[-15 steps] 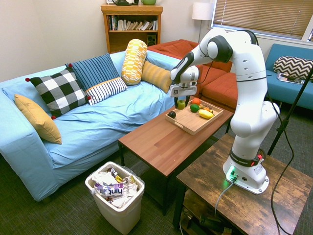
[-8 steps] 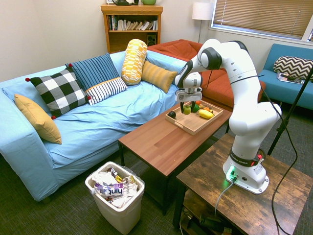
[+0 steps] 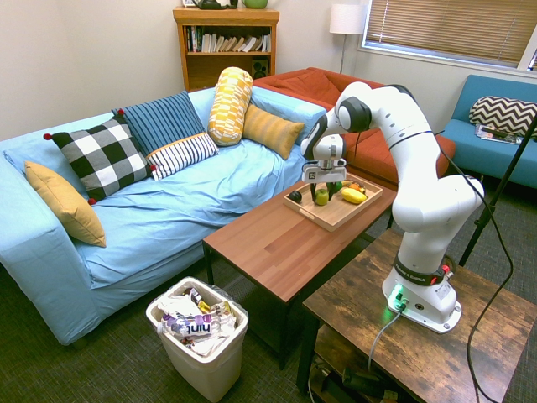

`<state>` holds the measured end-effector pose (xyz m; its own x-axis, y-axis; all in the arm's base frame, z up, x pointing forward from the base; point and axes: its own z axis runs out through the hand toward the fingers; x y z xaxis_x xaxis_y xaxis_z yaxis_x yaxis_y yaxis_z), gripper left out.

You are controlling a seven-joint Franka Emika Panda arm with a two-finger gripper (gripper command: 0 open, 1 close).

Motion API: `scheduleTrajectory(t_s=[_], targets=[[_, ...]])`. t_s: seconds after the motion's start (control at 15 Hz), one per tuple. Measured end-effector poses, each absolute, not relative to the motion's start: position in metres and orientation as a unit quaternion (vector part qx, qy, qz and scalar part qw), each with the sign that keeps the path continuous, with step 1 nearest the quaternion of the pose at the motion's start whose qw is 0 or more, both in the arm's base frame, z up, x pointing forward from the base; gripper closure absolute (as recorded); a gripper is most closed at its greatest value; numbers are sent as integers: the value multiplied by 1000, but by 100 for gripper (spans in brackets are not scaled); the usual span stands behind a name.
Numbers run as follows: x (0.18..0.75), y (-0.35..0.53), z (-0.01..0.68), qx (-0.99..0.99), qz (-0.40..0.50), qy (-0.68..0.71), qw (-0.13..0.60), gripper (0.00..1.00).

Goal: Put the apple in the tray

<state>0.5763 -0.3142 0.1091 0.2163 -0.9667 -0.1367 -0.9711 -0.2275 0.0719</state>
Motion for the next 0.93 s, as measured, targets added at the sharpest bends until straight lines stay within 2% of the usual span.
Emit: scheduleTrajectory(t_s=[0.07, 0.67, 0.93], targets=[[577, -314, 109, -781, 78, 619, 15, 0], [579, -314, 112, -794, 77, 603, 18, 0], [584, -321, 154, -798, 50, 600, 26, 0]])
